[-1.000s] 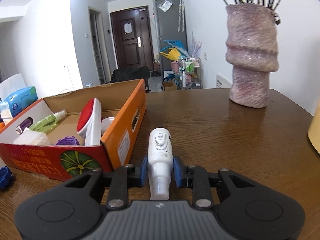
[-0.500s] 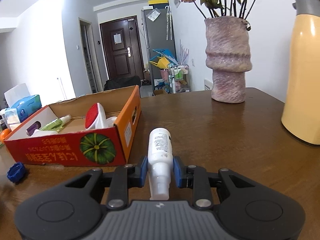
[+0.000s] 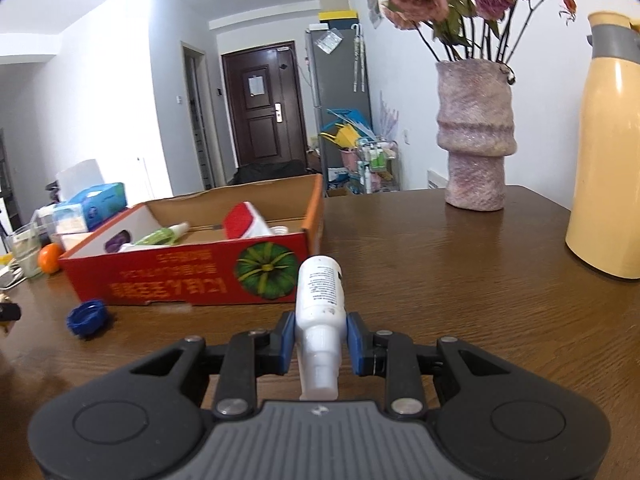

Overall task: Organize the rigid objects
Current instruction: 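Lift the plug cube in the left tool while the right tool lifts the pump bottle, then carry the plug cube over the box while the right tool carries the pump bottle there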

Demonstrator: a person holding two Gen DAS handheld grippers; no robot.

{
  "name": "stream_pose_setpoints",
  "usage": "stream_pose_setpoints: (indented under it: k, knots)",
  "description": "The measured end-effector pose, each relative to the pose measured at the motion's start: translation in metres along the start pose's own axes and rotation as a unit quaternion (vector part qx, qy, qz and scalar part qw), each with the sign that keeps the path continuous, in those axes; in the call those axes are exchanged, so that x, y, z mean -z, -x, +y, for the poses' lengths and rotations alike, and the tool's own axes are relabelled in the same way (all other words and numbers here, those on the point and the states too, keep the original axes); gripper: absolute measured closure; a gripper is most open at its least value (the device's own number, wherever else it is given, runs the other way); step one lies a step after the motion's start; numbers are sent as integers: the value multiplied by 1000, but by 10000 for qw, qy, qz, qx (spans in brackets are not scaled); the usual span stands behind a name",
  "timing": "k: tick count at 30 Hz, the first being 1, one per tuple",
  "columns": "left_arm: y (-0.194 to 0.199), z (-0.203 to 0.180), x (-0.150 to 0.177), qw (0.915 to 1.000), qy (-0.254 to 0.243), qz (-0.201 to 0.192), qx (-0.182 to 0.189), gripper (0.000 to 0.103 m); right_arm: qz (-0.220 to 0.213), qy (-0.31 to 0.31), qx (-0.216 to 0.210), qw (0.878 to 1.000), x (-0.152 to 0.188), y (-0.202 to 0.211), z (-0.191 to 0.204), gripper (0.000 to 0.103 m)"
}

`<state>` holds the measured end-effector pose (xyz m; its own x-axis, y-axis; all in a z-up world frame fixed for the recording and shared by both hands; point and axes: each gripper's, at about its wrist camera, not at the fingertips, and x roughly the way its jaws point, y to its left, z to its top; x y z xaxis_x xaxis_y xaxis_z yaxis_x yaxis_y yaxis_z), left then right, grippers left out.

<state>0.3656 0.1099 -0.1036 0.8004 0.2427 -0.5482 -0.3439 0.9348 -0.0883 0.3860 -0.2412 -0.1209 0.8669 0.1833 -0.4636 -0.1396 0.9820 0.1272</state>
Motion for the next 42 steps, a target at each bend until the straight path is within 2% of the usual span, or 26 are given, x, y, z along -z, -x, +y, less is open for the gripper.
stream_pose_setpoints:
  k: [10, 23, 30, 42]
  knots:
    - [36, -12, 11, 9993, -30, -202, 305, 36, -98, 184, -320, 9993, 11, 24, 31, 77]
    - [66, -36, 8, 9964, -244, -155, 795, 36, -192, 304, -611, 9975, 6, 47, 64, 77]
    - [72, -56, -2, 9947, -447, -109, 918, 36, -205, 393, -704, 9965, -2, 53, 79, 76]
    - [66, -78, -22, 9929, -494, -86, 1075, 36, -253, 411, -728, 9962, -22, 46, 92, 76]
